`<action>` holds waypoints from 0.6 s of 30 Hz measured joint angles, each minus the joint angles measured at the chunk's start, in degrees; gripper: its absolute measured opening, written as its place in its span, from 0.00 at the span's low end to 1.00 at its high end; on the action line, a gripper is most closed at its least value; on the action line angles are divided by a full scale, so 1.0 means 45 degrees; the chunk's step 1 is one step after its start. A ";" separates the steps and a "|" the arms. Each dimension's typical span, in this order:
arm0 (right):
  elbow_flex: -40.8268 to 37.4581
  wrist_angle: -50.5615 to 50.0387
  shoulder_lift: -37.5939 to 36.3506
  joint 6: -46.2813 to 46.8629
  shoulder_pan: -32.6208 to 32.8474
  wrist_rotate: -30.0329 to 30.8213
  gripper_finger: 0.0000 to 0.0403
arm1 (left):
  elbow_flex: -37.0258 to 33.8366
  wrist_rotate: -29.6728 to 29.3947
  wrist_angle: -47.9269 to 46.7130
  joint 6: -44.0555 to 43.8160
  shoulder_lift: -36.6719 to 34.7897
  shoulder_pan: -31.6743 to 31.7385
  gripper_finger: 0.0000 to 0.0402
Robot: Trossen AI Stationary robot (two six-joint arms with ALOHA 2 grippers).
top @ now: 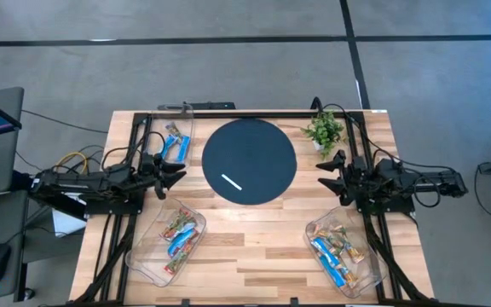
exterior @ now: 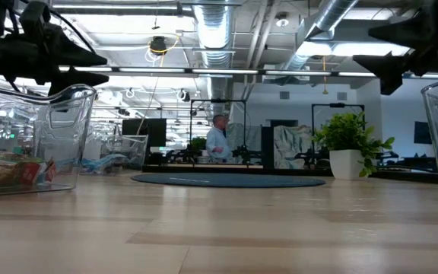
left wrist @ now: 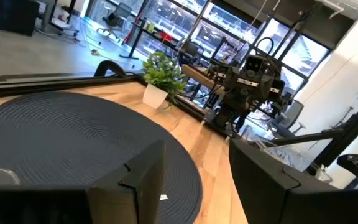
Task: Pick and place Granola Bars by type
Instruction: Return to Home Position
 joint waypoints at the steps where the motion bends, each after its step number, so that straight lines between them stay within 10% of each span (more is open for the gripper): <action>1: 0.0000 -0.0160 0.0000 0.0000 0.0000 0.0000 0.63 | 0.0000 -0.0013 -0.0002 0.0034 0.0009 0.0000 0.43; 18: 0.0000 -0.1772 0.0083 -0.3155 0.0010 -0.0593 0.63 | 0.0000 0.2376 -0.0296 0.7254 0.0031 -0.0005 0.43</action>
